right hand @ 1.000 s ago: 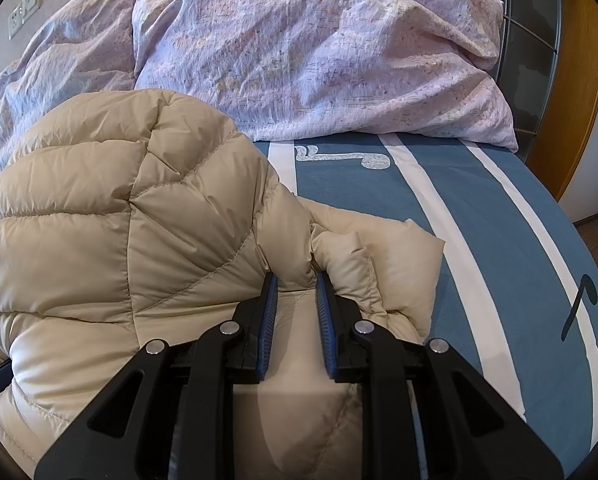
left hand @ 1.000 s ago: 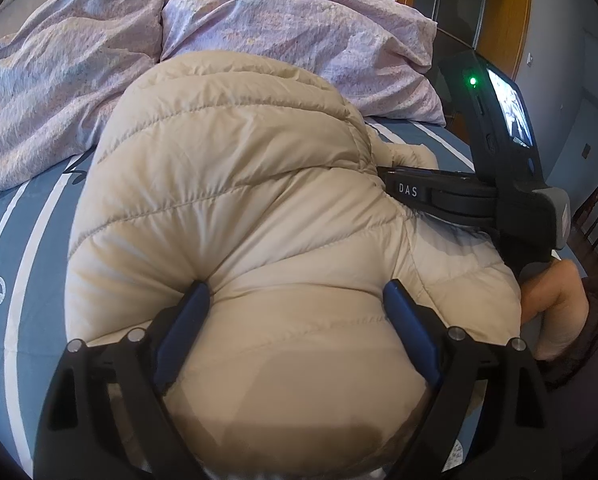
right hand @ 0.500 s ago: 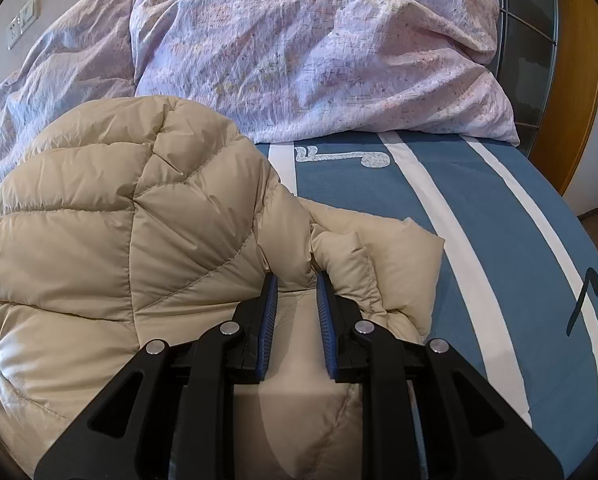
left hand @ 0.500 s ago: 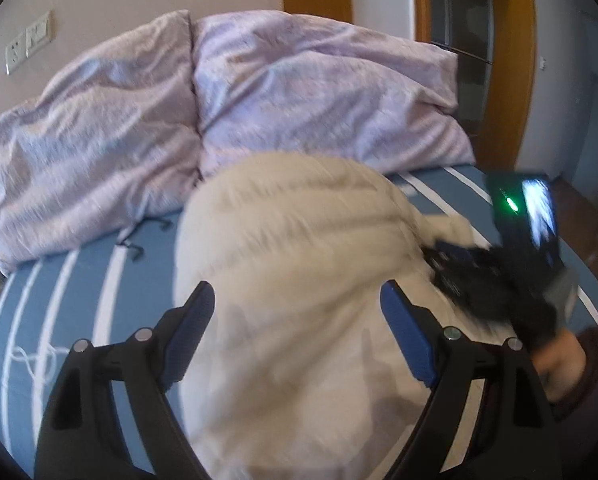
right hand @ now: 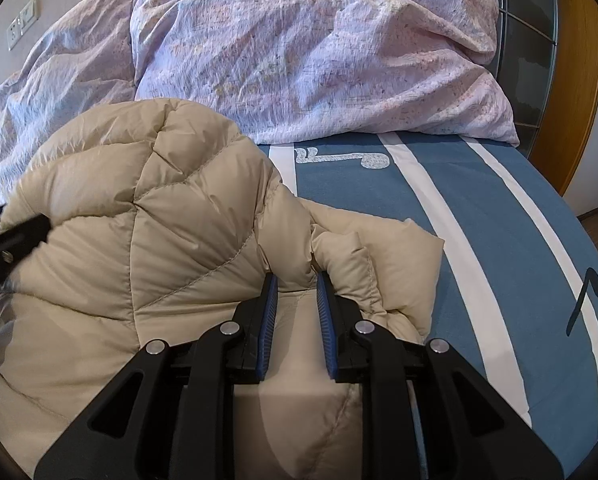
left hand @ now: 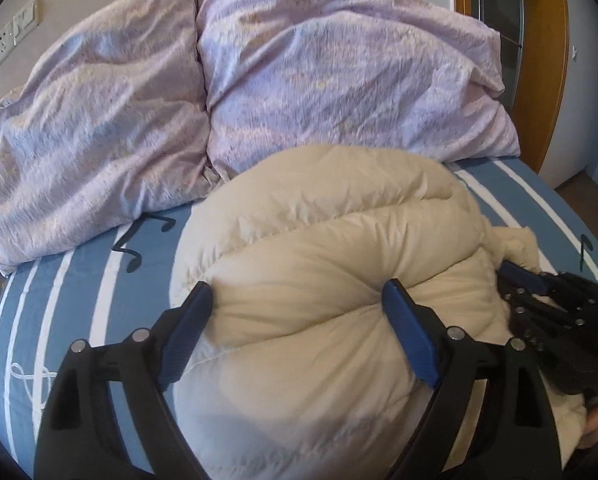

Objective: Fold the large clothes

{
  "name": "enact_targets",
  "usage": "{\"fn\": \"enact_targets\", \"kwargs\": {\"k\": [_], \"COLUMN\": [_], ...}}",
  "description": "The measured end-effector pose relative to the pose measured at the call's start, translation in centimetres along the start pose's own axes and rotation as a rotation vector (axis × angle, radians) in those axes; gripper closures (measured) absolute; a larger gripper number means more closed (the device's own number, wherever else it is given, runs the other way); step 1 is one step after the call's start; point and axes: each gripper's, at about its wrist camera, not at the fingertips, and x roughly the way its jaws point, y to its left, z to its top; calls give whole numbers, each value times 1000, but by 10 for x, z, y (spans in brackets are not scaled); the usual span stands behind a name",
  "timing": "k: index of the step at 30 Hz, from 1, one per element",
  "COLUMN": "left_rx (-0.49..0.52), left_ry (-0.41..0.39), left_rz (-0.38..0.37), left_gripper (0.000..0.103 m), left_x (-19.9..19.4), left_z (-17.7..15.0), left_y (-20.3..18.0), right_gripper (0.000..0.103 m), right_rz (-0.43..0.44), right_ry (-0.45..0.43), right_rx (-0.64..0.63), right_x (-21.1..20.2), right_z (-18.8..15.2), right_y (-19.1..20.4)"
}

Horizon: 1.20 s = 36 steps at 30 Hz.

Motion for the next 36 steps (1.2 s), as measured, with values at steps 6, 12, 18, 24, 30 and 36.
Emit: {"fn": "enact_targets", "kwargs": {"k": [6, 12, 18, 24, 30, 36], "left_rx": [-25, -64, -73, -89, -107, -109], "left_ry": [-6, -9, -10, -6, -1, 2], "left_rz": [-16, -46, -48, -56, -69, -66], "left_gripper": [10, 6, 4, 2, 2, 2], "left_x": [17, 27, 33, 38, 41, 42], "left_z": [-7, -12, -16, -18, -20, -20], "left_y": [4, 9, 9, 10, 13, 12], "right_gripper": [81, 81, 80, 80, 80, 80], "right_rz": [-2, -3, -8, -14, -17, -15], "right_ry": [-5, -7, -8, -8, -8, -9], "right_rx": [5, 7, 3, 3, 3, 4], "right_x": [-1, -1, 0, 0, 1, 1], "right_z": [-1, -1, 0, -1, -1, 0], "right_y": [1, 0, 2, 3, 3, 3]}}
